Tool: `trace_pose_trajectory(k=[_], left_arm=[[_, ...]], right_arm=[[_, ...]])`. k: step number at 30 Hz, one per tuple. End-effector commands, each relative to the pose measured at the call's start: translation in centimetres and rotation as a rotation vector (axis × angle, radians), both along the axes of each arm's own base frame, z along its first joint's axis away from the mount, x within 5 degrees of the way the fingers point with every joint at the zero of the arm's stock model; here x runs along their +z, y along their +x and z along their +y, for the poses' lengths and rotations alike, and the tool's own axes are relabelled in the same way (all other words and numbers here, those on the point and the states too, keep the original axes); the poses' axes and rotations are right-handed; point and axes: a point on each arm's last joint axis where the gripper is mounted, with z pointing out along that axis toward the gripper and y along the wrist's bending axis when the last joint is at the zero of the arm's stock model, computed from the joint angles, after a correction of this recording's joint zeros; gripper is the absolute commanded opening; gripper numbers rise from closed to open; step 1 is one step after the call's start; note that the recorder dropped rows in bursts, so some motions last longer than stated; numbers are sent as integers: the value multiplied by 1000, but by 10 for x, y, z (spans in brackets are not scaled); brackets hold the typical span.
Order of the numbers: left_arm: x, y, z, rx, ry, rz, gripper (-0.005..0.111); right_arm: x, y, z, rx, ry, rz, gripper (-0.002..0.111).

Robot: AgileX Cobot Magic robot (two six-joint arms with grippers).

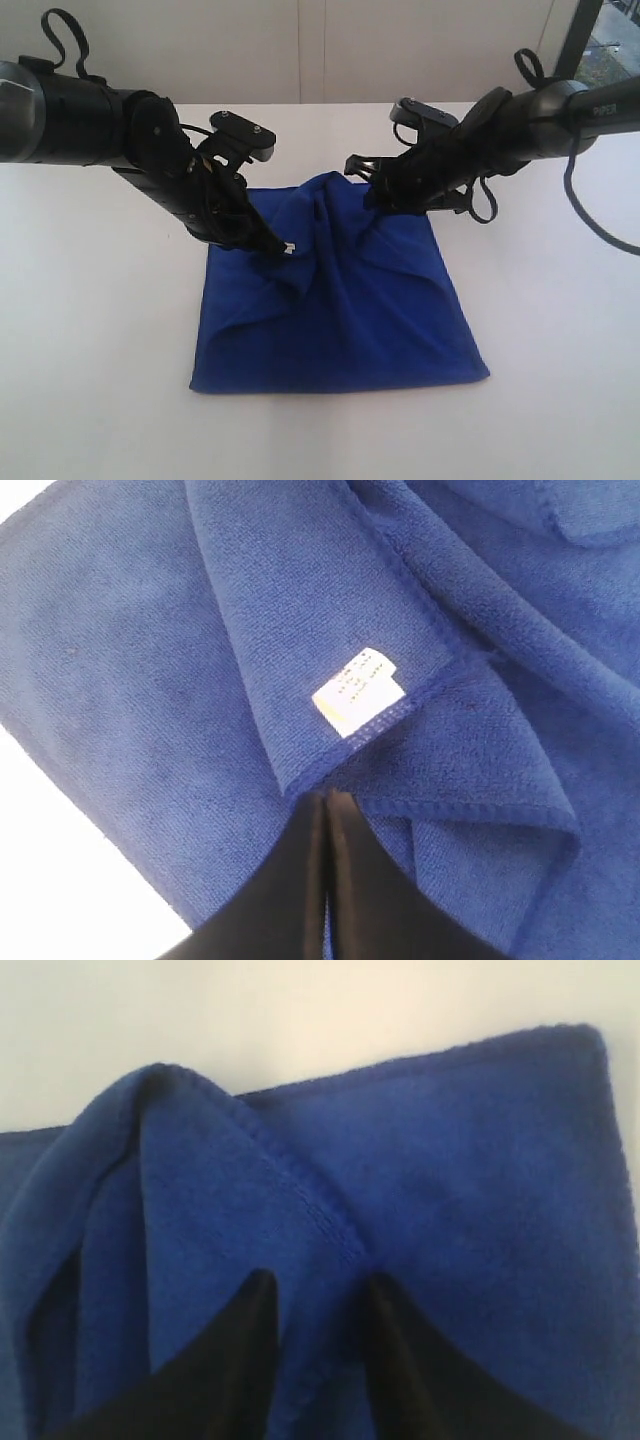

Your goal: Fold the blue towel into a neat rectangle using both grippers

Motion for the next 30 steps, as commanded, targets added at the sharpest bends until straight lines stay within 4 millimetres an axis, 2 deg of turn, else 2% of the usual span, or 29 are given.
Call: trace_pose_trajectory(k=[1, 6, 10, 20, 30], left_arm=[[1, -1, -1, 8, -9, 14, 0], [1, -1, -1, 8, -9, 14, 0], [1, -1, -1, 8, -9, 14, 0], [0, -1, -1, 67, -31, 50, 0], [-1, 27, -19, 69, -56, 27, 0]], right_arm=[[1, 1, 0, 9, -13, -15, 24], [1, 1, 0, 21, -24, -14, 1], [2, 1, -1, 21, -28, -21, 0], [37, 0, -2, 102, -81, -138, 0], [39, -1, -2, 129, -94, -143, 0]])
